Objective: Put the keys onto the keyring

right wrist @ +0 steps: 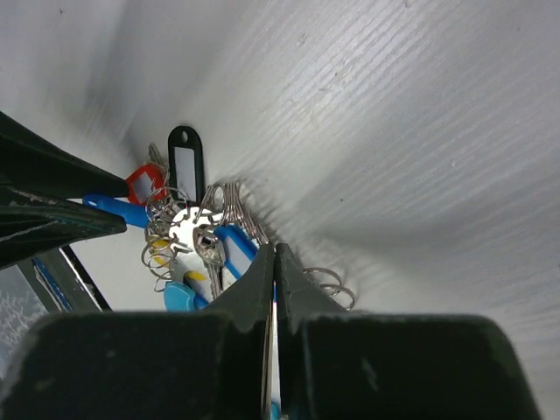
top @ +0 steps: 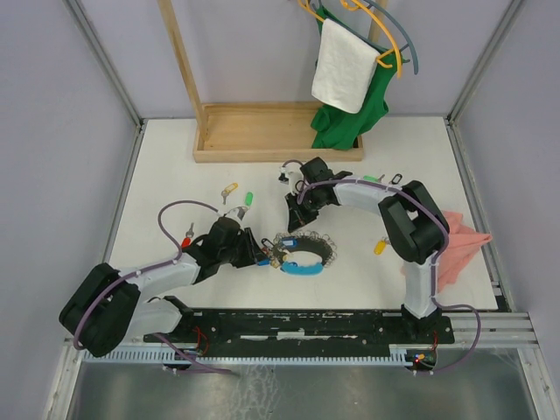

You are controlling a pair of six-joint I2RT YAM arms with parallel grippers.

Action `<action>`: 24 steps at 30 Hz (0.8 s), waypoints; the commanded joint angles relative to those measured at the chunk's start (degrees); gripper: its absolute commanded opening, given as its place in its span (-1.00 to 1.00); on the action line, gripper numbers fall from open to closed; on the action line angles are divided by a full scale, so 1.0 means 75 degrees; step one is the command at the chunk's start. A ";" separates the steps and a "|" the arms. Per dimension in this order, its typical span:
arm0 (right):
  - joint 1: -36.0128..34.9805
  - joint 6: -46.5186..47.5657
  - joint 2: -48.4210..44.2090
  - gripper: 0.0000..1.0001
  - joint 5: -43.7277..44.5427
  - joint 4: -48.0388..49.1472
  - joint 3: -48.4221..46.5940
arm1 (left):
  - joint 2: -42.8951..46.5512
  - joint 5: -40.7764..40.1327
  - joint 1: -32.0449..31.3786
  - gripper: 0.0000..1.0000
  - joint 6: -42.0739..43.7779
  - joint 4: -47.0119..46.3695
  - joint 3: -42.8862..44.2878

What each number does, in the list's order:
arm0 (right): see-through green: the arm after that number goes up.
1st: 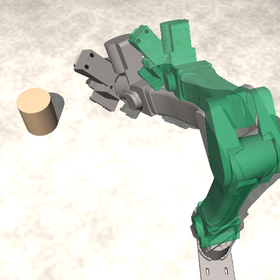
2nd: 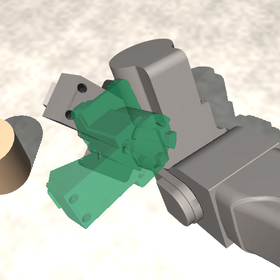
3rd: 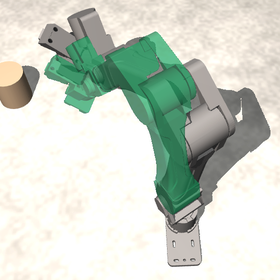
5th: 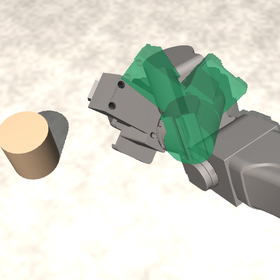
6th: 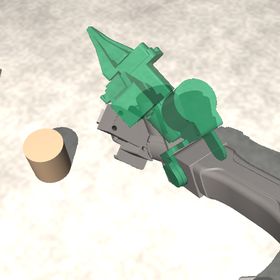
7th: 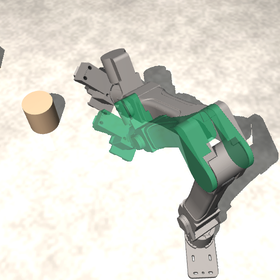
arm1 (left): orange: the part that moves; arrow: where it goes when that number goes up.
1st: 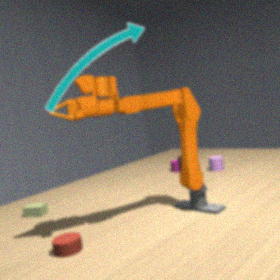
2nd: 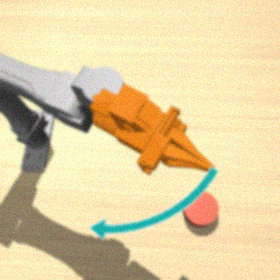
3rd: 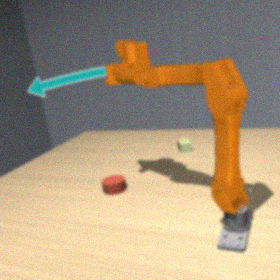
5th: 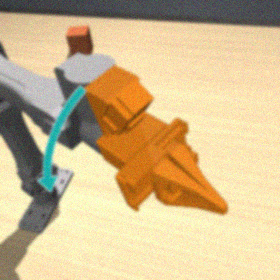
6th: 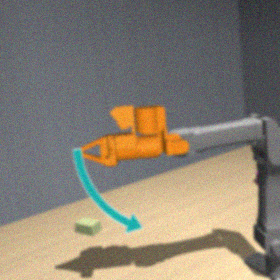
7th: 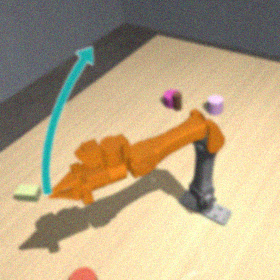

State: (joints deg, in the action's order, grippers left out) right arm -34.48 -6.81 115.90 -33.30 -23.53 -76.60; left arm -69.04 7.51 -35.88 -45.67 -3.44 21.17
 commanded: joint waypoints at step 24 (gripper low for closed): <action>-0.0053 -0.2018 -0.4346 -0.98 0.3098 0.1336 0.2021 | 0.1072 0.0180 -0.0237 0.33 -0.0604 -0.0157 0.0962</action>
State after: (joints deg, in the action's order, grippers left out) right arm -34.50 -20.14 89.84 -13.67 -17.58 -60.49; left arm -61.95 7.27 -37.10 -46.83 -0.43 26.20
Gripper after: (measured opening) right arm 0.012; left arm 0.655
